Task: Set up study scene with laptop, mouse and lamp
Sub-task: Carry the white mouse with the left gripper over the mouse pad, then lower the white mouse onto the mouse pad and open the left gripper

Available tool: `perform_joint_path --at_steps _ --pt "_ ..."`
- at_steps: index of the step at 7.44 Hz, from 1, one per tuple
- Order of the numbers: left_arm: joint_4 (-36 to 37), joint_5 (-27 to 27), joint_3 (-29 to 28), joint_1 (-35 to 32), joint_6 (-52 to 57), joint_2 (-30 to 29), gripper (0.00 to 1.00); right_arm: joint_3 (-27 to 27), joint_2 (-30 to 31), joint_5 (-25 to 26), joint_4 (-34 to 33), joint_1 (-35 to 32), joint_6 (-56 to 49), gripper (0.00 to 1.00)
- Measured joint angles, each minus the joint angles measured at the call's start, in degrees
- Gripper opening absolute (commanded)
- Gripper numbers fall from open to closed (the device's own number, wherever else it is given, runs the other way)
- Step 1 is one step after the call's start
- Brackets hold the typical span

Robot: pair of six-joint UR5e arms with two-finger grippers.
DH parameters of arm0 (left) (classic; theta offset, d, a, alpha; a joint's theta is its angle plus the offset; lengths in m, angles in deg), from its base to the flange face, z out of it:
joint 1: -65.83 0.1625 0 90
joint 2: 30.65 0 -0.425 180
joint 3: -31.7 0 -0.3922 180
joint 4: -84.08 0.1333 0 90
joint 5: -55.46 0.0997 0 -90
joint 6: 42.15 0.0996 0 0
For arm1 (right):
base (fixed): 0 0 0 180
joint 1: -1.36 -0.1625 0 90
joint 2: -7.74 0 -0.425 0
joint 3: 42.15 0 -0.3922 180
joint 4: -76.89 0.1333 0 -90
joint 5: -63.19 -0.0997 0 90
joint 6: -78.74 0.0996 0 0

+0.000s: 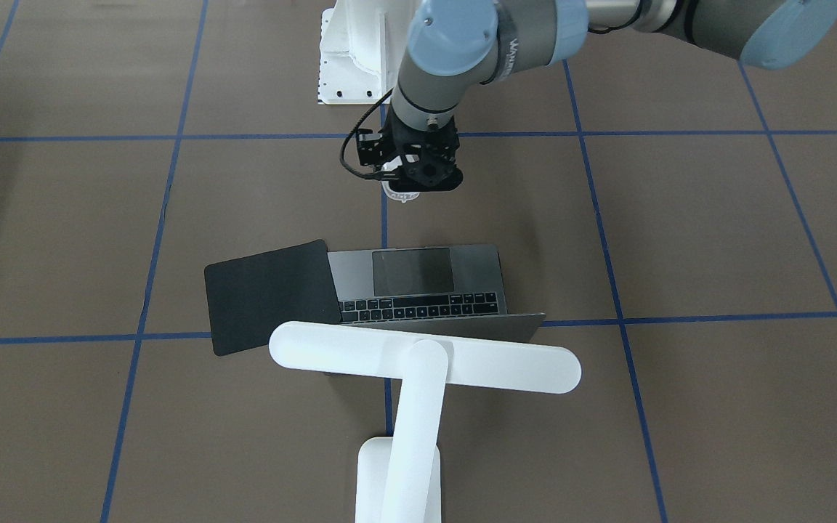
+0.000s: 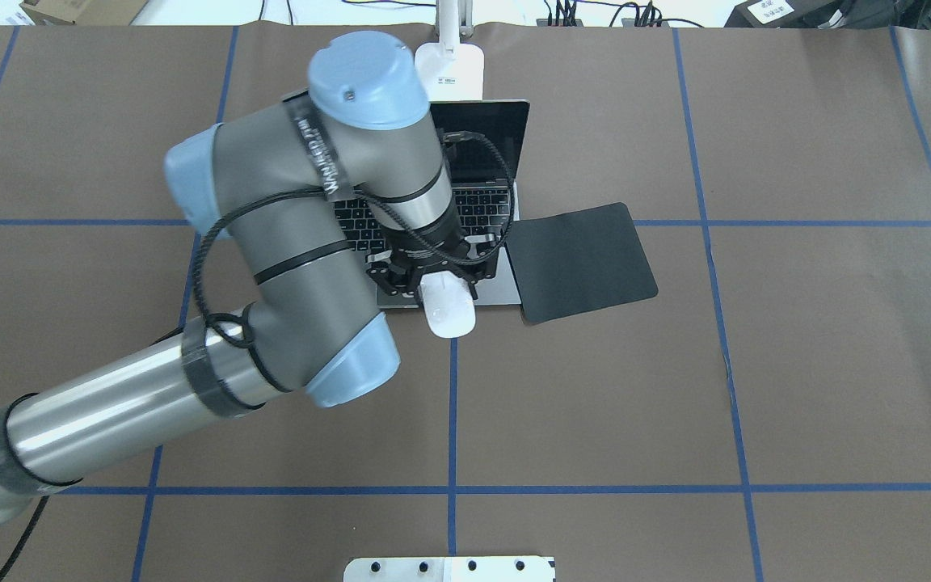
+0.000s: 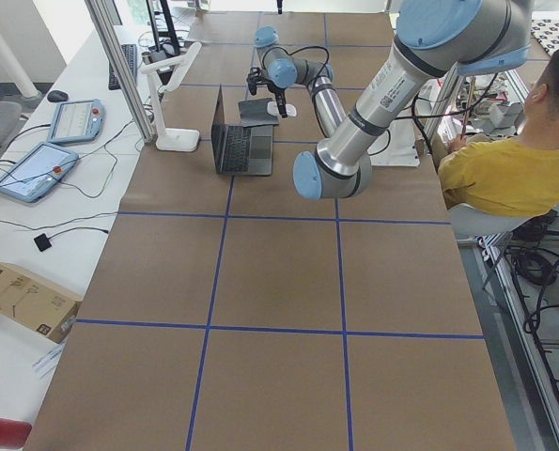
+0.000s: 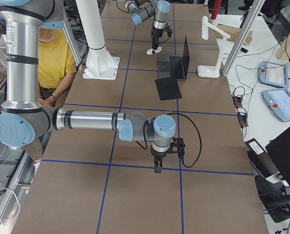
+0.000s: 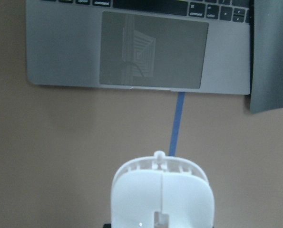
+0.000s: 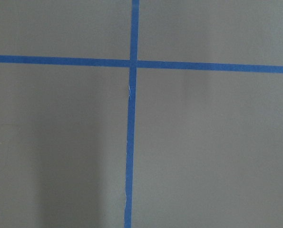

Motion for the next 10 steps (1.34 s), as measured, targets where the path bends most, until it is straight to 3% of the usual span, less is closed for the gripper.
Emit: perform_joint_path --at_steps 2,4,8,10 --pt "-2.7 0.6 -14.6 -0.1 -0.6 -10.3 0.24 0.7 -0.3 0.0 0.0 0.0 0.0 1.0" --pt "-10.4 3.4 -28.7 -0.1 -1.6 -17.4 0.24 1.0 -0.3 -0.2 0.0 0.0 0.0 1.0" --pt "-23.4 9.1 -46.9 0.8 -5.9 -26.2 0.26 2.4 -0.4 -0.4 0.0 0.0 -0.2 1.0" --pt "-27.5 13.7 -52.9 2.8 -7.2 -28.8 0.26 3.0 -0.5 -0.5 0.0 0.0 -0.2 1.0"
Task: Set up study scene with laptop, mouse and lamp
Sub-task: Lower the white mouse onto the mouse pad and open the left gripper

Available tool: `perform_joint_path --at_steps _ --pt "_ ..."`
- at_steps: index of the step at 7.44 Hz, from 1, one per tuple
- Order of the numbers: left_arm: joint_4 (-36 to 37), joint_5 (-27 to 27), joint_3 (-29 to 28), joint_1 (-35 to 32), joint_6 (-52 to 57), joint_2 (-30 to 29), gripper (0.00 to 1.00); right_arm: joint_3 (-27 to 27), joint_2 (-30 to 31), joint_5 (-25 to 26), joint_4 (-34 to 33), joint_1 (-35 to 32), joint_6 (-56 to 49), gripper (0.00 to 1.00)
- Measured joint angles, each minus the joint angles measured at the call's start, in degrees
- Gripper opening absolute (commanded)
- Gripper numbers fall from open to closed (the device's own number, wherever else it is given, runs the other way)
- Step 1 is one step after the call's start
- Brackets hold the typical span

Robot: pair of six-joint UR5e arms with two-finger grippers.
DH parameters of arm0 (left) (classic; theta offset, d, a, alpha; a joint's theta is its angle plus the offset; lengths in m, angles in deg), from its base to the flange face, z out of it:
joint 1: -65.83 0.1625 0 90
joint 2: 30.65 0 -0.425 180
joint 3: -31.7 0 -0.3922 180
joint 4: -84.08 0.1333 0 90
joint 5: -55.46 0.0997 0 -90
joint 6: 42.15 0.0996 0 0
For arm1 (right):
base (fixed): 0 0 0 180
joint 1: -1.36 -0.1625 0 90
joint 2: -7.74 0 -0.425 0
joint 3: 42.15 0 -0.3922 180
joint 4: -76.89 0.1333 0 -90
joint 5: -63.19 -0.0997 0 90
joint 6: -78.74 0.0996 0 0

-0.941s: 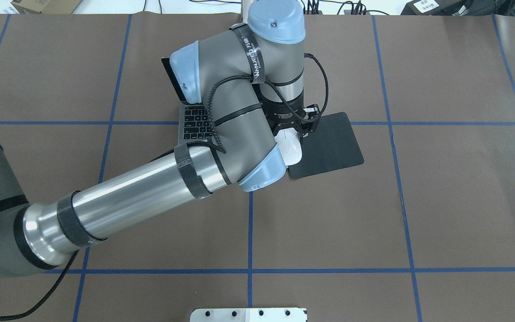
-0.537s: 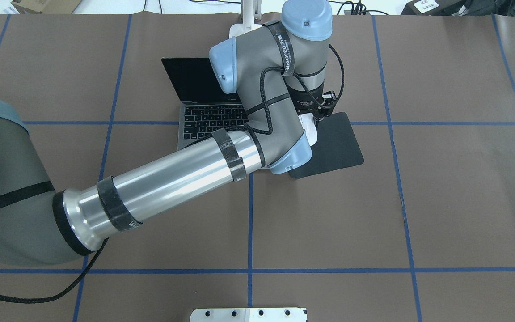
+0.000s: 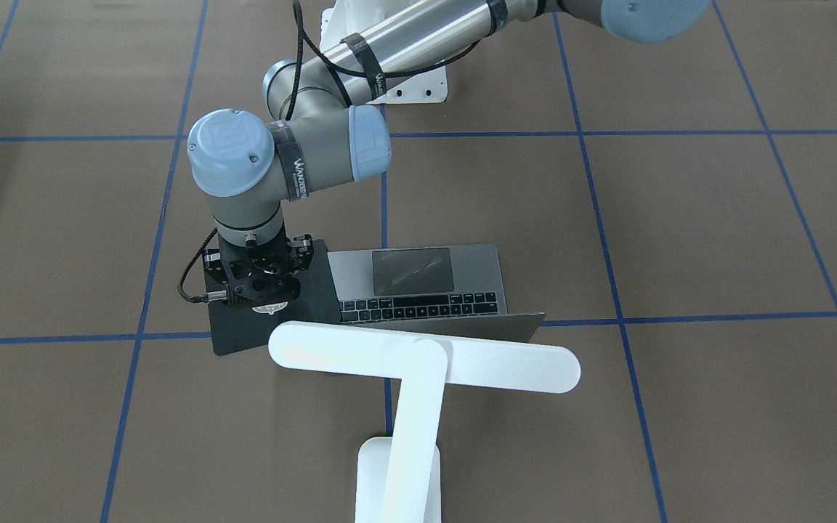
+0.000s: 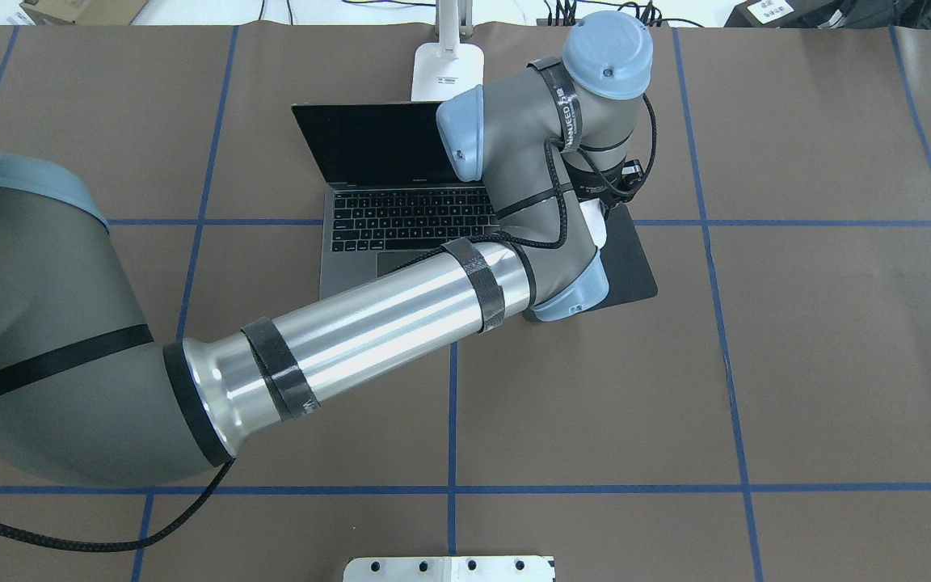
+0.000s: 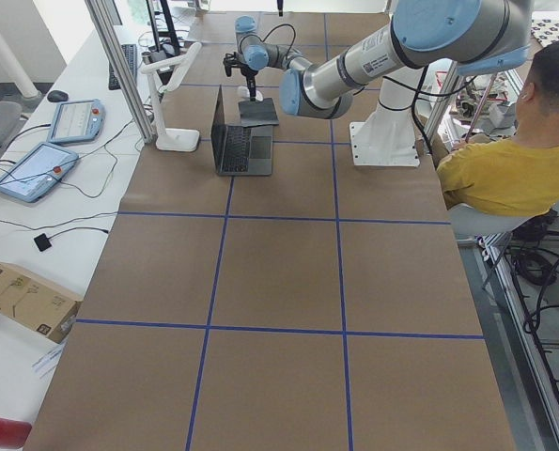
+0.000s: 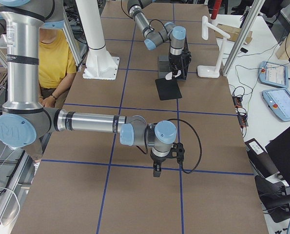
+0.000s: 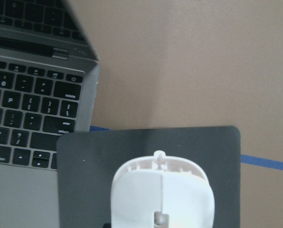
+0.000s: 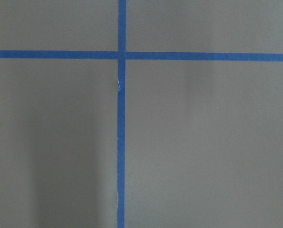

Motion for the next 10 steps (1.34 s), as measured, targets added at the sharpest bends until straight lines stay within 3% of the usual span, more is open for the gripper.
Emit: perform_joint_path --at_steps 3,4,6,10 --pt "-2.2 3.9 -3.0 3.1 -0.1 -0.4 0.26 0.5 0.0 -0.1 0.0 0.0 0.0 1.0" --pt "-2.2 3.9 -3.0 3.9 -0.1 -0.5 0.34 0.5 0.0 -0.1 -0.1 0.0 -0.1 1.0" --pt "-2.3 4.0 -2.9 4.8 -0.2 -0.4 0.64 0.6 0.0 -0.2 -0.1 0.0 -0.1 1.0" --pt "-2.2 4.3 -2.9 4.6 -2.3 -0.2 0.65 0.6 -0.1 -0.2 0.0 0.0 -0.1 1.0"
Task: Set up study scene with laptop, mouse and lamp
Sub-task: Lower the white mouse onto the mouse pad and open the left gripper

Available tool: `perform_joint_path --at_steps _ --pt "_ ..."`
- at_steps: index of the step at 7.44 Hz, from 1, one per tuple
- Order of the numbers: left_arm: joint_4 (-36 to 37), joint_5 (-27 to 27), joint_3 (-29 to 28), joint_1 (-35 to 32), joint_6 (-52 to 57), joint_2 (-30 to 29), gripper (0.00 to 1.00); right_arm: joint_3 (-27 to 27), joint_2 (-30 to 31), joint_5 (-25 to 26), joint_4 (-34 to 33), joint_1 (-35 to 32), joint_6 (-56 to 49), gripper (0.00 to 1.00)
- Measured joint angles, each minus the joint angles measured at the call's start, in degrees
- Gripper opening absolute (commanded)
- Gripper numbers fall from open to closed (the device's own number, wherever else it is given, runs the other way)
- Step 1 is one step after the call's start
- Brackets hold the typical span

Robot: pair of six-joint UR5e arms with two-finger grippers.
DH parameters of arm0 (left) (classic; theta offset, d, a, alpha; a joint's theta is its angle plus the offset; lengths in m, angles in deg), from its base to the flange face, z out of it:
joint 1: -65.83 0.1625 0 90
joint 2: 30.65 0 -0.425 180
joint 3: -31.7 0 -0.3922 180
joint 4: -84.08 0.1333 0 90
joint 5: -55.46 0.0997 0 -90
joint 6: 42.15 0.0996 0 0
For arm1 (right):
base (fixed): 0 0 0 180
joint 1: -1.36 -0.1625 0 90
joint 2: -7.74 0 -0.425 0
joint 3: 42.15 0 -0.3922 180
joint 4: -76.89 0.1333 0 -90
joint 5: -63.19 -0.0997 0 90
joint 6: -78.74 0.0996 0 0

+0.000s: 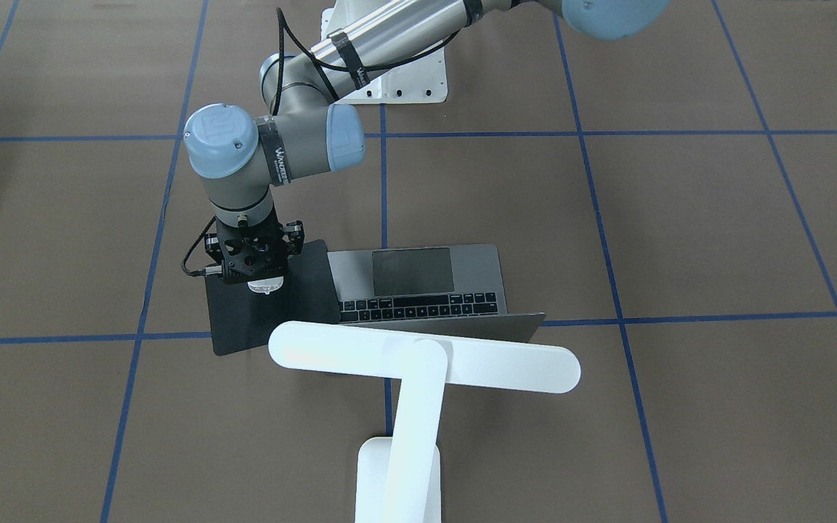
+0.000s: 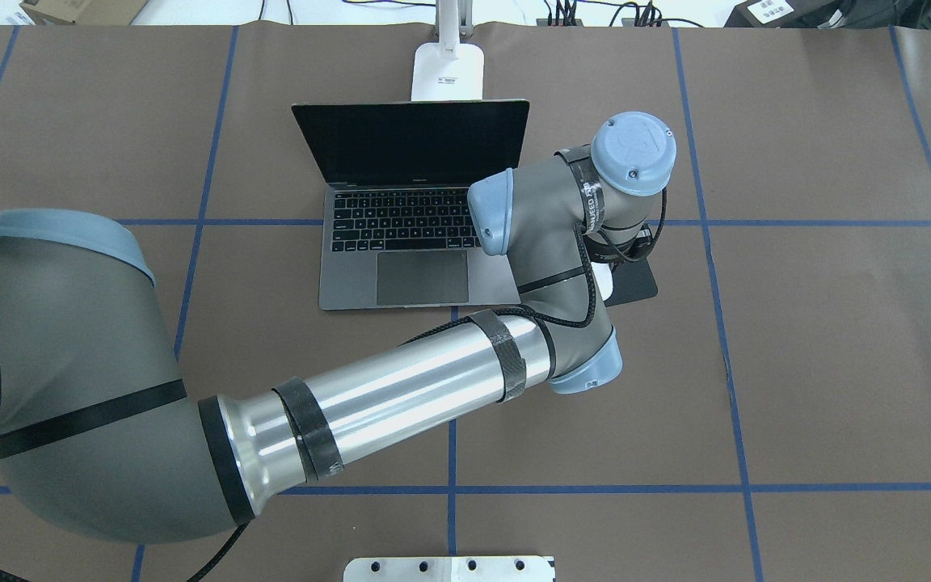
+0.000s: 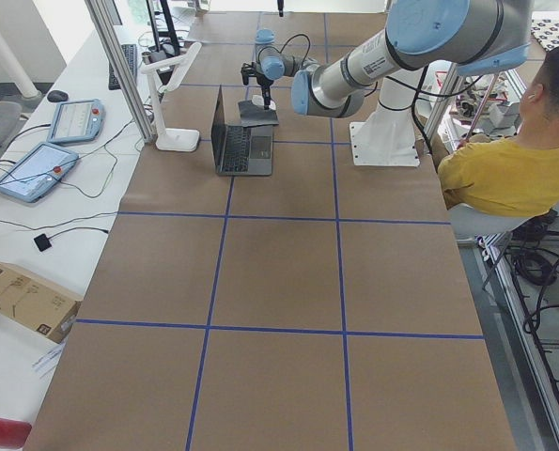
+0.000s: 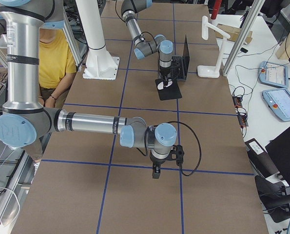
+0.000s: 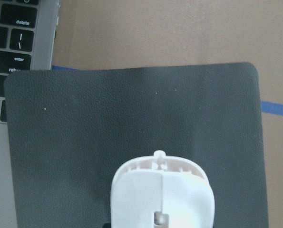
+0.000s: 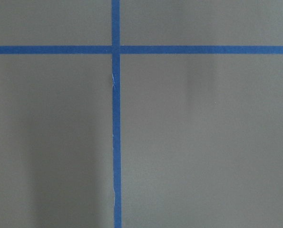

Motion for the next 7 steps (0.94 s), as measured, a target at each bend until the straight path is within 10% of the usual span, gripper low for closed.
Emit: perform_joint_path --at_steps 7 --pt "-0.1 2.2 -0.1 -0.3 -0.2 0.2 0.84 0.3 -0.1 0.0 0.0 0.0 -0.1 1.0"
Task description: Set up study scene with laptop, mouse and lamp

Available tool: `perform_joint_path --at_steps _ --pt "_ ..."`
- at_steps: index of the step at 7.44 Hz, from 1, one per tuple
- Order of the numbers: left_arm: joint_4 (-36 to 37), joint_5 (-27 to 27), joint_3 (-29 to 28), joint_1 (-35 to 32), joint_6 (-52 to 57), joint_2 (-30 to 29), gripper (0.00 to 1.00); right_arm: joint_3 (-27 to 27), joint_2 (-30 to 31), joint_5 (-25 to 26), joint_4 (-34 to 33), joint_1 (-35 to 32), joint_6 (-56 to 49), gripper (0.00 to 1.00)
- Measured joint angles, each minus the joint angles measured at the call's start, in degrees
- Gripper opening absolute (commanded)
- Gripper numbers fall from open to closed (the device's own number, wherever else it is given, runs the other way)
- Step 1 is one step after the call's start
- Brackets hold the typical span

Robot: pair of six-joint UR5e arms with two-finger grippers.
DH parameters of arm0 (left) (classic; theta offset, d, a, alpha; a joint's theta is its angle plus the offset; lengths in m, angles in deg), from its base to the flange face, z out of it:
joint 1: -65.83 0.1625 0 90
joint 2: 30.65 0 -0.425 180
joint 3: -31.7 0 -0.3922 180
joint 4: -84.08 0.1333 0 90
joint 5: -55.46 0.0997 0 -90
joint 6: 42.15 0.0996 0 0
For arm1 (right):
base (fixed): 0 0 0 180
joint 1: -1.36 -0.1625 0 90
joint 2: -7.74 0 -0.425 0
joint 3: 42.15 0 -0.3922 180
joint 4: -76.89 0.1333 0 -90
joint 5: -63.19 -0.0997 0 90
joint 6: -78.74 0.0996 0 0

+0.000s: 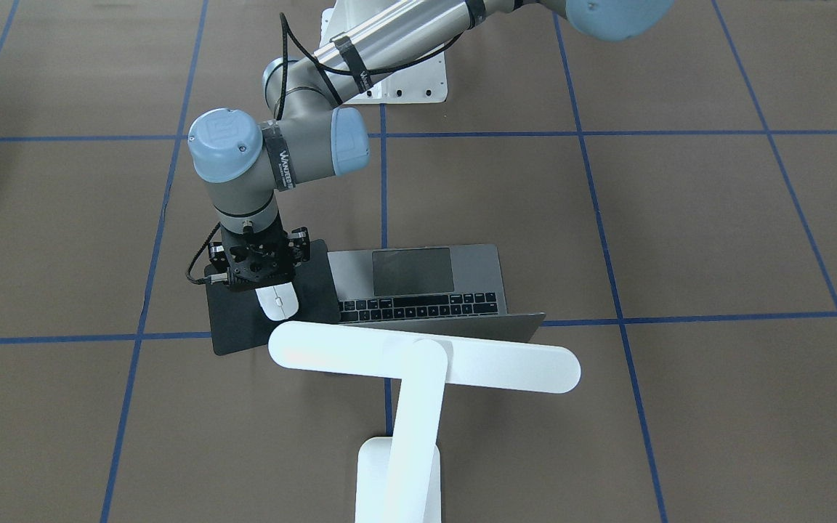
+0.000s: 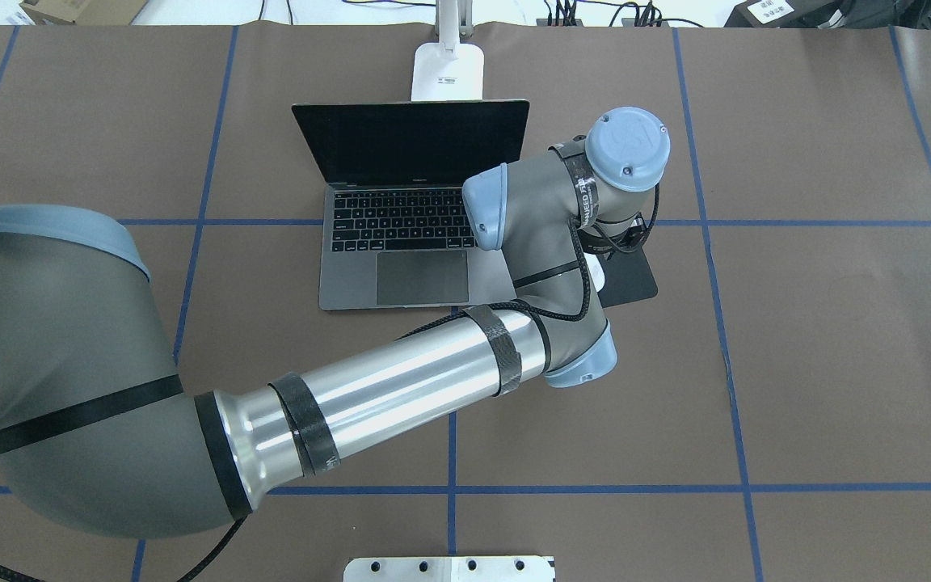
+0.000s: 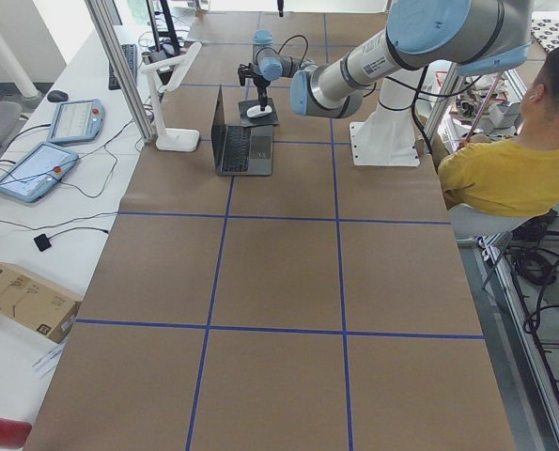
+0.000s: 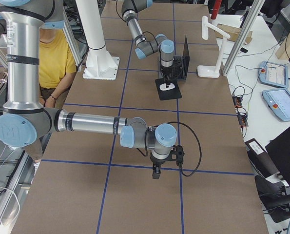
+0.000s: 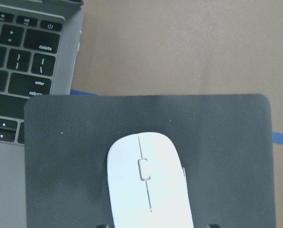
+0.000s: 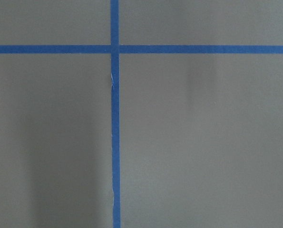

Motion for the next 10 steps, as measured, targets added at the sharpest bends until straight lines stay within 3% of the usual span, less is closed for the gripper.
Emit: perform_joint_path --at_steps 1,4,7,10 --pt "0.0 0.0 0.0 0.0 0.0 0.0 0.95 0.0 -0.1 0.0 0.0 0.0 0.0 1.0" --pt "0.3 -0.1 2.5 -0.2 1.9 1.2 0.99 0.3 -0.8 0.1 0.0 0.0 0.1 1.0" --pt "9.1 -6.3 22.5 -2.8 7.5 13.0 0.99 1.0 -1.5 0.2 0.2 0.0 -0.1 1.0" --pt "17.8 -14.0 45.9 -9.0 18.0 30.0 0.99 1.4 -1.1 0.5 2.3 0.0 -0.2 1.0"
